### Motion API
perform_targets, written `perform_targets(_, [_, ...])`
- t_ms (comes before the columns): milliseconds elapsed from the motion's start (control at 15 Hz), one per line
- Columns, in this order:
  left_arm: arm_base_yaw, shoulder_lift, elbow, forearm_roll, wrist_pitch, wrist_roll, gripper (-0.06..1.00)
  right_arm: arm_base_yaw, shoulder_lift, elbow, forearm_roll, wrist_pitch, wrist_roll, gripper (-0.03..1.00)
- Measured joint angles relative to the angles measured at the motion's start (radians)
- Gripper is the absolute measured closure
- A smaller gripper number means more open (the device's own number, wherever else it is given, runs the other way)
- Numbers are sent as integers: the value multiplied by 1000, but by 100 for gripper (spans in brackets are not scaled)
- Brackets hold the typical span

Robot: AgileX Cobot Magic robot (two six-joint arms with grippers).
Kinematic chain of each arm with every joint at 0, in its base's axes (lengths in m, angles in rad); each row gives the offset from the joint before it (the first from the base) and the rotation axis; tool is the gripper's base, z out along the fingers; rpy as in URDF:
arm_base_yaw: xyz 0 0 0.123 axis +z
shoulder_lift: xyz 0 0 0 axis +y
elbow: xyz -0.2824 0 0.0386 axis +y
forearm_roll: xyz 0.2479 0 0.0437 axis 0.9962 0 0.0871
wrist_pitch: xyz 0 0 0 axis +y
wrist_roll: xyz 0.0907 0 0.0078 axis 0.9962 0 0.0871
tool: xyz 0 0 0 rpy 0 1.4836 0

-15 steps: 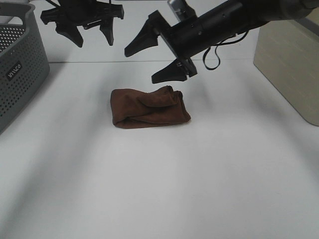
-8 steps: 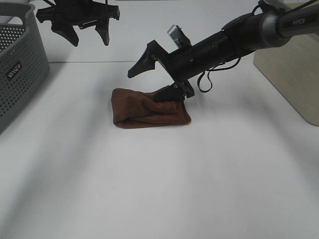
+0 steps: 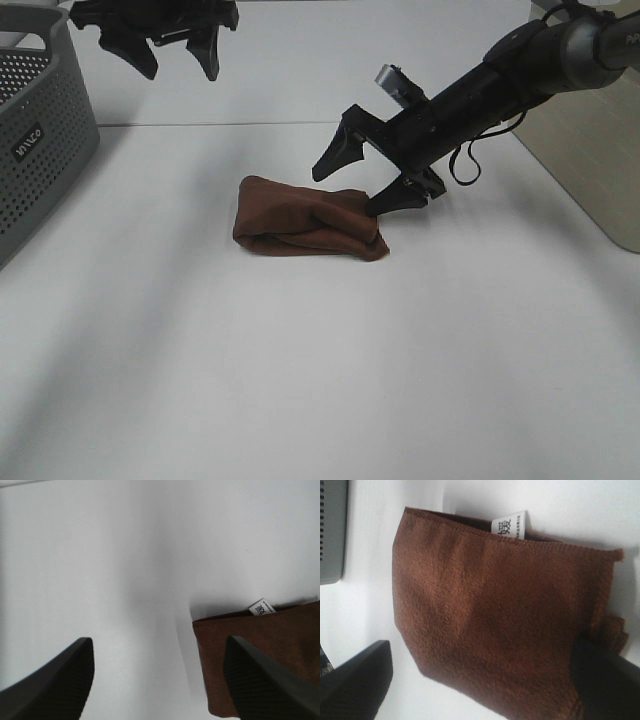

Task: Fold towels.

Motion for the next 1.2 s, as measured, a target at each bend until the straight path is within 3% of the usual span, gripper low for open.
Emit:
perform_targets(200, [0, -97, 29, 0, 1, 29, 25, 0, -87, 0, -106, 45, 14, 7])
perform_targets(333, [0, -178, 117, 17, 0, 48, 25, 0, -162, 0, -193, 82, 88, 7])
perform_targets(400, [0, -267, 264, 43, 0, 60, 25, 0, -237, 0, -300, 123, 172, 7])
perform_targets(667, [0, -500, 536, 106, 1, 67, 25, 0, -362, 0, -445, 247, 238, 7])
perform_targets(867, [0, -703, 730, 113, 2, 67, 25, 0, -471, 69, -477, 261, 242, 7])
perform_targets(1200, [0, -1015, 1037, 157, 3, 69, 25, 0, -737, 346, -504, 264, 242, 7])
